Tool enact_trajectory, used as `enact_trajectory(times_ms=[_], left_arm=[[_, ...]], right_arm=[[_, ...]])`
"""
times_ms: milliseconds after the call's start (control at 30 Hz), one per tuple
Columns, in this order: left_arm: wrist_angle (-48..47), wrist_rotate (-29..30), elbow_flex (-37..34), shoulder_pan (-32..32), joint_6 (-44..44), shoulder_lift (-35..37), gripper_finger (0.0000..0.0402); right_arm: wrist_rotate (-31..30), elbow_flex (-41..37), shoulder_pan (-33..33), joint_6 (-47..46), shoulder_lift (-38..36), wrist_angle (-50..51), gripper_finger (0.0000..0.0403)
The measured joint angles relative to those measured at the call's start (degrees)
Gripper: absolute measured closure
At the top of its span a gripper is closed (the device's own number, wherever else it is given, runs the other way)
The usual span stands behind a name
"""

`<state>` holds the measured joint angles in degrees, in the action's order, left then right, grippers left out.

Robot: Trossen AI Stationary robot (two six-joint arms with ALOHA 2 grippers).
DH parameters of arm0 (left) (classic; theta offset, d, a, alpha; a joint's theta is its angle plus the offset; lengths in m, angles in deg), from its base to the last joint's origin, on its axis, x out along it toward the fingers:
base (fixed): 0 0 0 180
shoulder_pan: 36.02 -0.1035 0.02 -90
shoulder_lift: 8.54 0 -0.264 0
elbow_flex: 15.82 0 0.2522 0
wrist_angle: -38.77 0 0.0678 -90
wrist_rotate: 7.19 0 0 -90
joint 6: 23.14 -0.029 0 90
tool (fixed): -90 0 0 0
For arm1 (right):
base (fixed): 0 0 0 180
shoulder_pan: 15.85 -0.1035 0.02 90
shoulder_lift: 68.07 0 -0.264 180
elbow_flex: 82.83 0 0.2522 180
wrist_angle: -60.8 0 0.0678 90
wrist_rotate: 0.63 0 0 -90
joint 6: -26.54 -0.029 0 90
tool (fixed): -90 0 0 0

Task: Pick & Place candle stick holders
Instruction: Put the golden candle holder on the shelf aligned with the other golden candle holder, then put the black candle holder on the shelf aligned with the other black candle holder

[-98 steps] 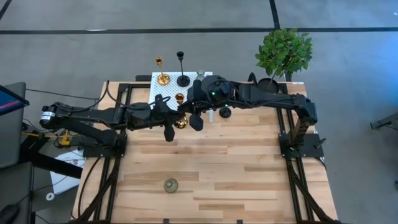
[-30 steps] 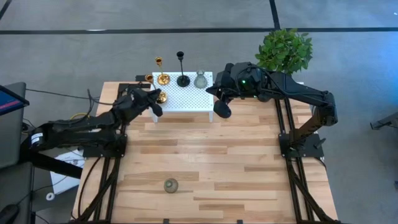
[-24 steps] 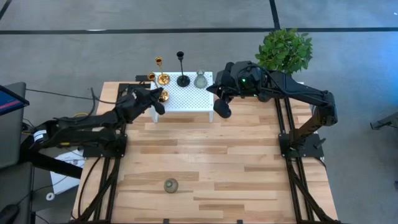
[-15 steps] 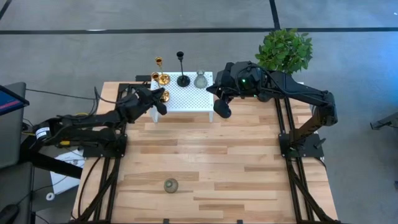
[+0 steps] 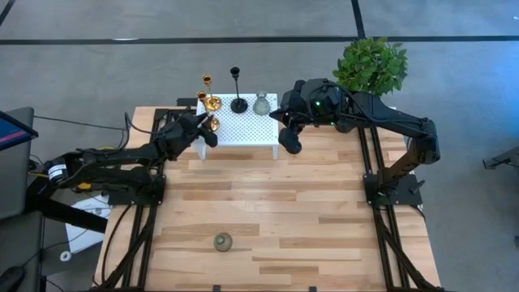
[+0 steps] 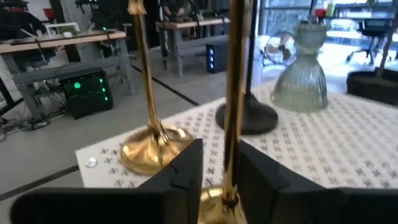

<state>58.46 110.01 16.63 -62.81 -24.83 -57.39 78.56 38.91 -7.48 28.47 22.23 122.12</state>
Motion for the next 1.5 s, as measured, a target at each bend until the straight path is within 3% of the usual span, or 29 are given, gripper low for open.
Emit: enact_trajectory(times_ms=[500,600,767,1100,1333,1500], left_arm=[[0.54,-1.88,0.04,2.42,0.61,0.84,0.0188],[0.3,0.37,0.04,3.58,-0.04,1.39,0.0174],[-0.42,6.26,0.04,5.72,-4.75,3.59,0.017],[-7.89,10.75,0.04,12.19,-5.42,11.22,0.0169],[-15.1,20.82,0.04,23.8,-5.4,18.41,0.018],[-15.67,22.36,0.04,33.49,-5.38,21.88,0.0208]], right_arm=[[0.17,0.0,0.87,0.17,0.0,0.02,0.0403],[0.2,0.0,0.83,0.13,0.0,0.04,0.0403],[0.24,0.0,0.65,0.13,0.0,0.13,0.0403],[0.24,0.0,0.65,0.11,0.02,0.43,0.0403],[0.24,0.0,0.65,0.11,0.02,0.43,0.0403],[0.24,0.0,0.65,0.12,0.02,0.43,0.0403]])
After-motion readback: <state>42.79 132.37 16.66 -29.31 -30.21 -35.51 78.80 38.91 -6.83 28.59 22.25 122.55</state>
